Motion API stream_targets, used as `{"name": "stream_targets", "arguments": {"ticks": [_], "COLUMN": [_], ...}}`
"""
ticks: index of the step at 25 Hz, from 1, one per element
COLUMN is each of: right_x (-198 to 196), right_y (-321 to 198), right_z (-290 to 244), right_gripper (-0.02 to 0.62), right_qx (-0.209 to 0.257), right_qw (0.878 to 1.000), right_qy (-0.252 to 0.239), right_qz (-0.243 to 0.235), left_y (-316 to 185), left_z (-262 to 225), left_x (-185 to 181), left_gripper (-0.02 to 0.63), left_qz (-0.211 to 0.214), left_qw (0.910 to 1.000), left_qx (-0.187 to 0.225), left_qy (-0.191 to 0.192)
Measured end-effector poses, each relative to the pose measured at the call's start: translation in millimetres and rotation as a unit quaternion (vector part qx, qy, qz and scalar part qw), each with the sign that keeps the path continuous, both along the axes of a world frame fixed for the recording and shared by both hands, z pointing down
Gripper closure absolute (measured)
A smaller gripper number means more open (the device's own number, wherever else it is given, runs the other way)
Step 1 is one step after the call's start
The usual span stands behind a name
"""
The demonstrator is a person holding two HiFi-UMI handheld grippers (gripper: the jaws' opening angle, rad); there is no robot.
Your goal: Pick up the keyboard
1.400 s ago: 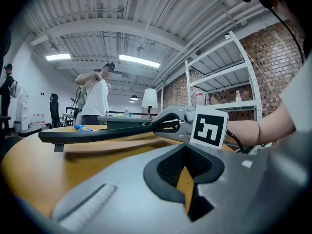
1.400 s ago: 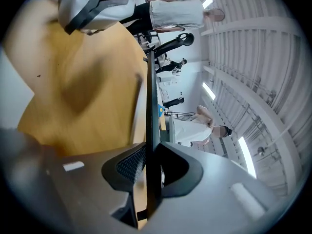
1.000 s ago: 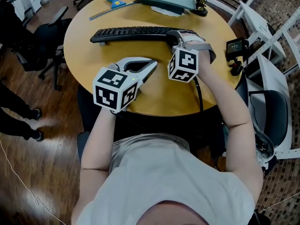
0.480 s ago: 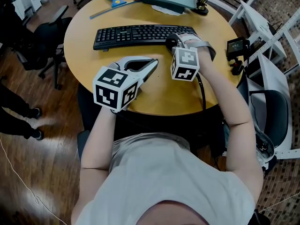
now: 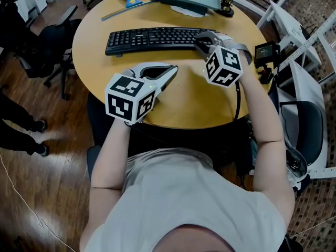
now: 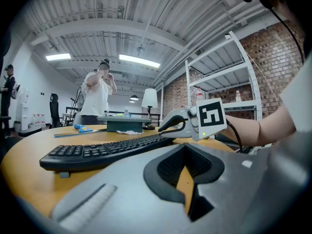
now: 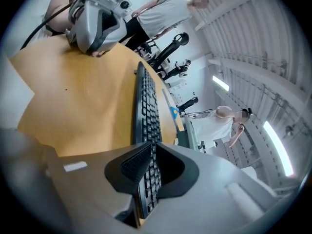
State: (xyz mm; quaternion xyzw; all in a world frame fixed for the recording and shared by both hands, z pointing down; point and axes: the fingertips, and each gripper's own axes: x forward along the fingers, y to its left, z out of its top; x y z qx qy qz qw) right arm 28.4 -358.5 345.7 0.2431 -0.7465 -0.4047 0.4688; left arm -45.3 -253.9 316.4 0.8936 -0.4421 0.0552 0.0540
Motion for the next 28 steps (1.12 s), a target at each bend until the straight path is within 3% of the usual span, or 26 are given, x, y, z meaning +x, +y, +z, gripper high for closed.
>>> {"name": "stream_targets", "arguments": {"ticks": [4,9,16,18,21,23,28], "right_x": [1.8,3.0,9.3,10.9,10.0,9.2,7.3], "right_y": [1.9,7.8,8.9,10.4,18.0,21.9,28.9], "right_z": [-31.9,-59.0,-60.9,-66.4,-76.2,-75.9,-59.5], "right_gripper": [0.592,0.592,0.594,0.594,0.594,0.594,0.594], "right_qx": [0.019,-0.002,-0.049,-0.074,-0.148,-0.188,-0.252], "right_qw": [0.996,0.976,0.955,0.938,0.893,0.870,0.844], "right_qy": [-0.084,-0.218,-0.292,-0.337,-0.425,-0.455,-0.474], "right_qz": [0.003,0.002,0.007,0.002,-0.010,-0.012,-0.001], "left_y": [-0.5,-1.0,-0.5,-0.5,-0.4,-0.4,-0.8], "left_z": [0.3,0.3,0.8,1.1,0.8,0.7,0.7], "left_x": [-0.4,-0.1,0.2,0.2,-0.1,-0.5,-0.2], "left_gripper": [0.606,0.606,0.606,0.606,0.606,0.606,0.606], "left_qz": [0.000,0.000,0.000,0.000,0.000,0.000,0.000], "left_qw": [1.0000,1.0000,1.0000,1.0000,1.0000,1.0000,1.0000], "left_qx": [0.000,0.000,0.000,0.000,0.000,0.000,0.000], "left_qy": [0.000,0.000,0.000,0.000,0.000,-0.001,-0.001]}}
